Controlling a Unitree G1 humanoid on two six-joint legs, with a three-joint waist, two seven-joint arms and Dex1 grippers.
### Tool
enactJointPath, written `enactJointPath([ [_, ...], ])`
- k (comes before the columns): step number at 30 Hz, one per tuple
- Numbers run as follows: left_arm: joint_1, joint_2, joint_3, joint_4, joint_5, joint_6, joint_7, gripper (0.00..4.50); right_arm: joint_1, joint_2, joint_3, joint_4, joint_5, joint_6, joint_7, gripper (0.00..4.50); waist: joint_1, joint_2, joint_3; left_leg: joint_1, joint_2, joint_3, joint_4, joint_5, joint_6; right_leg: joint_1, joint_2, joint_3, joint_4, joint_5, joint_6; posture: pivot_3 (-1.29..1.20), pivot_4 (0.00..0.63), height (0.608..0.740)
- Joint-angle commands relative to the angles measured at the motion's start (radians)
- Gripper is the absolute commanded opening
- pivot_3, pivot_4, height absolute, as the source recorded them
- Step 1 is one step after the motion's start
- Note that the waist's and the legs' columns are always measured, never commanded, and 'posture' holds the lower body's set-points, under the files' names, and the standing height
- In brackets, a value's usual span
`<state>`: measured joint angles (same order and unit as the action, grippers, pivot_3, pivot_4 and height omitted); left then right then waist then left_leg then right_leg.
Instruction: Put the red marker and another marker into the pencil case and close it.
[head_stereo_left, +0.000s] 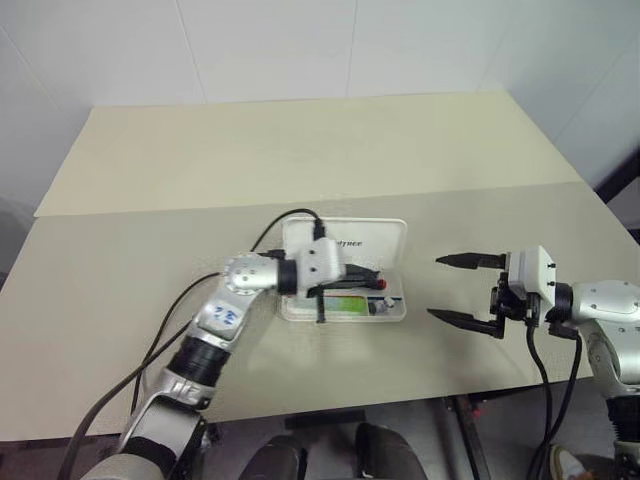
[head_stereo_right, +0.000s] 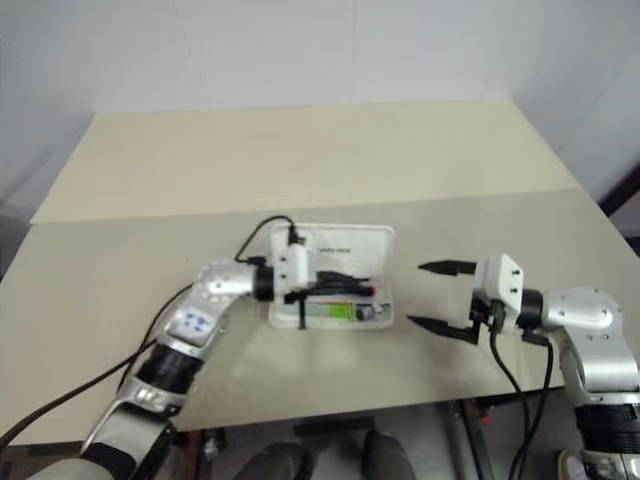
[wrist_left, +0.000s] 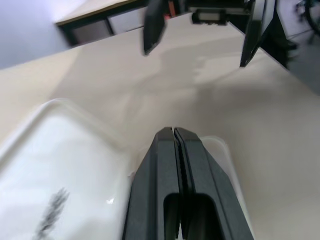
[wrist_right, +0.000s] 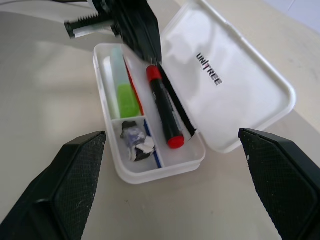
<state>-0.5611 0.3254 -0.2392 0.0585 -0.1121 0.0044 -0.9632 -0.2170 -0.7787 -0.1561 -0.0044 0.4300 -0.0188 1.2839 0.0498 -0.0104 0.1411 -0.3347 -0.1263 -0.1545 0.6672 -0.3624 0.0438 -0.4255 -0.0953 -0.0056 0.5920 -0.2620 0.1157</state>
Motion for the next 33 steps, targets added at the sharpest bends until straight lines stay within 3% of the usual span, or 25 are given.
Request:
enactJointPath([
  [1,0.055,0.051,0.093,-0.104,-0.085,-0.009,-0.006,0.05,-0.028,0.006,0.002,0.022,0.006,-0.03,0.013,4.5,-0.001,0.0,0.0,0.0,0.0,0.0,0.0,0.0,0.0,0.0,0.0,0.0,0.0,0.0,0.0,0.0,0.15,0.74],
  [7,0.183,0.162,0.243,-0.174,-0.164,-0.013,0.013,0.05,-0.064,0.016,0.02,0.075,-0.002,-0.057,0.029,4.5,0.001,0.0,0.0,0.0,0.0,0.0,-0.001,0.0,0.0,-0.001,0.0,0.0,0.0,0.0,0.0,0.0,0.15,0.74],
  [14,0.28,0.251,0.394,-0.08,-0.117,-0.035,0.135,0.05,-0.111,0.036,0.048,0.118,-0.012,-0.081,0.04,4.5,-0.002,0.0,0.0,0.0,0.0,0.0,-0.001,0.0,0.0,-0.001,0.0,0.0,0.0,0.0,0.0,0.0,0.15,0.74],
  [23,0.198,0.182,0.351,0.029,-0.024,0.004,0.322,0.05,-0.122,0.04,0.056,0.124,-0.012,-0.084,0.042,4.5,0.002,0.0,0.0,0.0,-0.001,0.0,-0.001,0.0,0.0,-0.001,0.0,-0.001,0.001,0.002,-0.002,0.0,0.15,0.74],
  [33,-0.033,0.041,0.252,0.276,-0.026,-0.061,0.3,0.05,-0.113,0.038,0.049,0.109,-0.014,-0.081,0.03,4.5,-0.007,0.0,0.0,0.0,0.0,0.0,0.0,0.0,0.0,-0.001,-0.001,-0.006,0.001,0.002,-0.001,0.0,0.15,0.74],
])
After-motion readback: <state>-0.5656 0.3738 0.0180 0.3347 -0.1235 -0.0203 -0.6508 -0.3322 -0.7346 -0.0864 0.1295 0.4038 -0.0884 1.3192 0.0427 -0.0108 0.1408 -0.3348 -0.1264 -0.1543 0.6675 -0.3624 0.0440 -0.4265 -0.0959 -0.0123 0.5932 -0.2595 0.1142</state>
